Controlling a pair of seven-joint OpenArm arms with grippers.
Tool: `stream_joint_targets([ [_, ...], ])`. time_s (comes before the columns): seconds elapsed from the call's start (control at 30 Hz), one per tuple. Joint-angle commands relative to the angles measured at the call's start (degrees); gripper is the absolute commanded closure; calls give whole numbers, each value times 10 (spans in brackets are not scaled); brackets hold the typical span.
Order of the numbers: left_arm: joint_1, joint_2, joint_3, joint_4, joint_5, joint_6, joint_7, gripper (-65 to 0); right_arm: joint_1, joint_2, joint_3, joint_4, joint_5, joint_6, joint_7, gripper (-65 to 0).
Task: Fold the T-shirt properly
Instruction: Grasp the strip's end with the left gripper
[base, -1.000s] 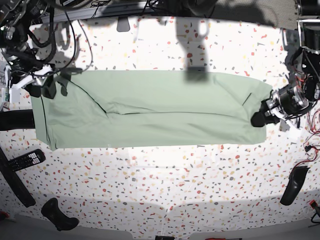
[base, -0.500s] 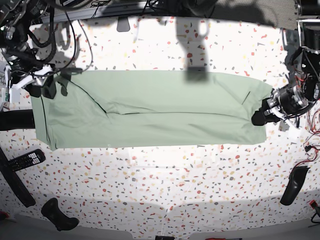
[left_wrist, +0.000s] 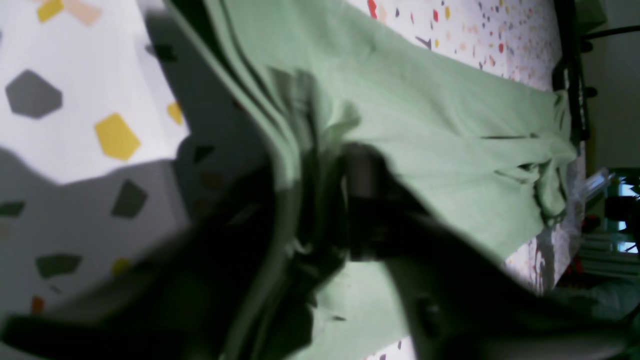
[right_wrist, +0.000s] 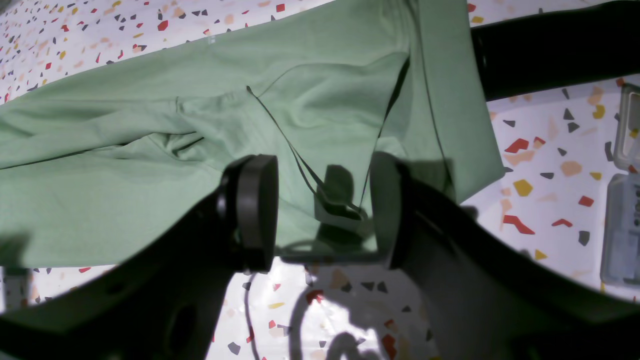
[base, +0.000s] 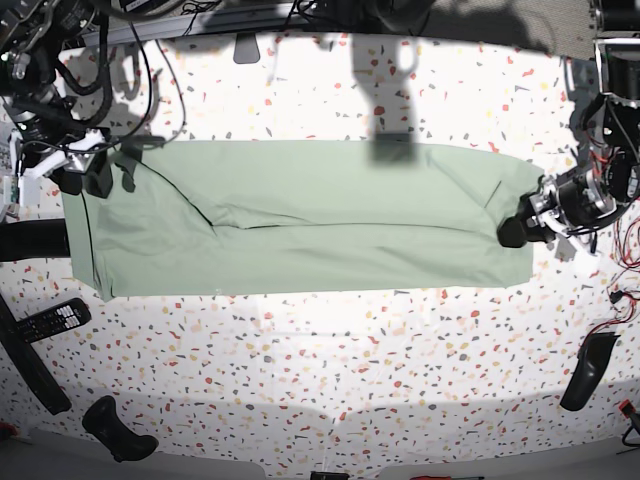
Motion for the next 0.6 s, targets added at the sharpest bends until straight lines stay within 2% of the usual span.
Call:
stream_joint_targets([
  [0.0, -12, -10, -3, 7, -14, -7, -4, -249, 2, 8, 2, 11, 10, 5, 14, -290],
  [0.07, -12, -10, -3, 7, -14, -7, 1, -268, 2, 8, 2, 11, 10, 5, 14, -290],
  [0.37, -12, -10, -3, 7, -7, -7, 6, -261, 2, 8, 2, 11, 10, 5, 14, -290],
  [0.47, -12, -10, -3, 7, 21, -7, 0, -196, 2, 8, 2, 11, 10, 5, 14, -290],
  [0.57, -12, -10, -3, 7, 45, -7, -17, -75, 2, 8, 2, 11, 10, 5, 14, -290],
])
